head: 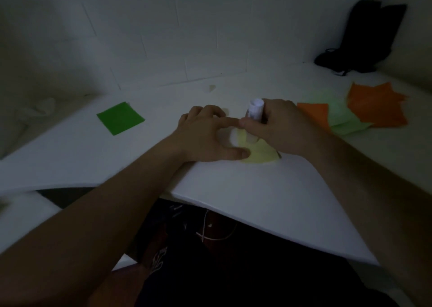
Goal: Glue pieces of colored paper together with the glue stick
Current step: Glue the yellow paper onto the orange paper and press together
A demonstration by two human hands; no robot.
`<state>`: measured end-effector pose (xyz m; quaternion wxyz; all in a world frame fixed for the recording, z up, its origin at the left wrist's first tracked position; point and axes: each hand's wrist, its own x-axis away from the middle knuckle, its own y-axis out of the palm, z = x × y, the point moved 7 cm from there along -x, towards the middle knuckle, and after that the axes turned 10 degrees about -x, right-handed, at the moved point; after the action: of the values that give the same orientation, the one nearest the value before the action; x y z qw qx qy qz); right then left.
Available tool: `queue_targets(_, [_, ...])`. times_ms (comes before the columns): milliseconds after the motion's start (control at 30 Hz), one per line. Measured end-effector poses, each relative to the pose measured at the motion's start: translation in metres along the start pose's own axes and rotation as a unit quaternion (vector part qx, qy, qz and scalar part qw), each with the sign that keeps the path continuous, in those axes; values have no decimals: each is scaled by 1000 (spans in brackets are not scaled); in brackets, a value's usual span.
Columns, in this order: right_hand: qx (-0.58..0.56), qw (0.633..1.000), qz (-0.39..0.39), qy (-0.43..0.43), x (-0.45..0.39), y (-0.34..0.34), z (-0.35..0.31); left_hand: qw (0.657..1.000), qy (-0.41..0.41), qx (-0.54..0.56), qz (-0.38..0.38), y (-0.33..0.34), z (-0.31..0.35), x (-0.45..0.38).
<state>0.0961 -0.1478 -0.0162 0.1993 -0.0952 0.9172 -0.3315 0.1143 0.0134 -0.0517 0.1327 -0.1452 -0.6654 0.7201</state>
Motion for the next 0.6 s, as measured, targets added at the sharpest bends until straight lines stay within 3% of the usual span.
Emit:
queue_targets(200, [18, 998, -35, 40, -1, -8, 7, 1000, -1, 6, 2, -2, 1, 3])
queue_targets(400, [16, 999, 35, 22, 13, -15, 17, 1000, 3, -1, 2, 0, 2, 2])
queue_targets(600, [7, 998, 56, 20, 17, -23, 21, 1000, 8, 7, 3, -2, 3, 4])
